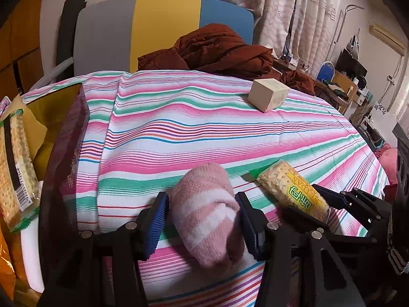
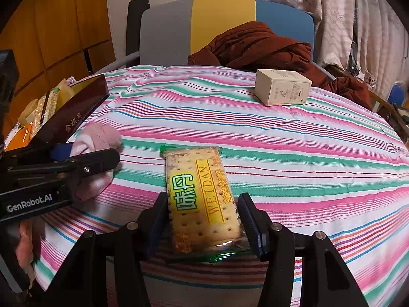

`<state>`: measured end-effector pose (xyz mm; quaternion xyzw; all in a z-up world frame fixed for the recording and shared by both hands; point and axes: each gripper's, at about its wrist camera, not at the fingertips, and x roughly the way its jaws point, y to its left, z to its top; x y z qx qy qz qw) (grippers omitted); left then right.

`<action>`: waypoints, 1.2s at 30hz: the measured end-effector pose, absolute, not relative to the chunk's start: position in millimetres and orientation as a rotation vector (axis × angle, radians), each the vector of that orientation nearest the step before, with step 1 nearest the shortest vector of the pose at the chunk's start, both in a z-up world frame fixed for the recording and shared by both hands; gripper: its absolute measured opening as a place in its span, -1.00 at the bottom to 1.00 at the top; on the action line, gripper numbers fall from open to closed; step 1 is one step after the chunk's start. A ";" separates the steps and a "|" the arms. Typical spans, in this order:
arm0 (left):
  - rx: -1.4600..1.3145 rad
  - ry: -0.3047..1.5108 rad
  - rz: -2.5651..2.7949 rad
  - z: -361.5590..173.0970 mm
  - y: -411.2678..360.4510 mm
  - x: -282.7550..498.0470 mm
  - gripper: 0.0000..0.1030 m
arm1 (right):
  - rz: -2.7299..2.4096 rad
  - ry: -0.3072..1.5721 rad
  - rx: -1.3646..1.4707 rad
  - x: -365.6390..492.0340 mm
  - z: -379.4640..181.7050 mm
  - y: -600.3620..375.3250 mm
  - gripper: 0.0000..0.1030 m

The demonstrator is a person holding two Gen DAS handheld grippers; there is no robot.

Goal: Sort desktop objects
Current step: 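Carry the sock and cracker pack into the gold tray and open both tools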

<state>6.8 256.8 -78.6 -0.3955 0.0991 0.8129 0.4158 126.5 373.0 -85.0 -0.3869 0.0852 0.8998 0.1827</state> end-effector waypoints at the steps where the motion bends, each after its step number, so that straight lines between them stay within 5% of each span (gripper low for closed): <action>1: -0.991 0.249 2.043 -78.8 257.0 7.2 0.06 | 2.540 0.239 -1.090 127.0 -85.0 372.9 0.10; 8: -0.960 0.247 2.037 -77.8 256.2 12.6 -0.09 | 2.539 0.228 -1.082 130.7 -85.0 371.5 0.02; 36: -0.872 0.210 2.216 -26.2 207.9 23.8 -0.10 | 2.535 0.140 -0.978 117.6 -52.0 343.6 -0.04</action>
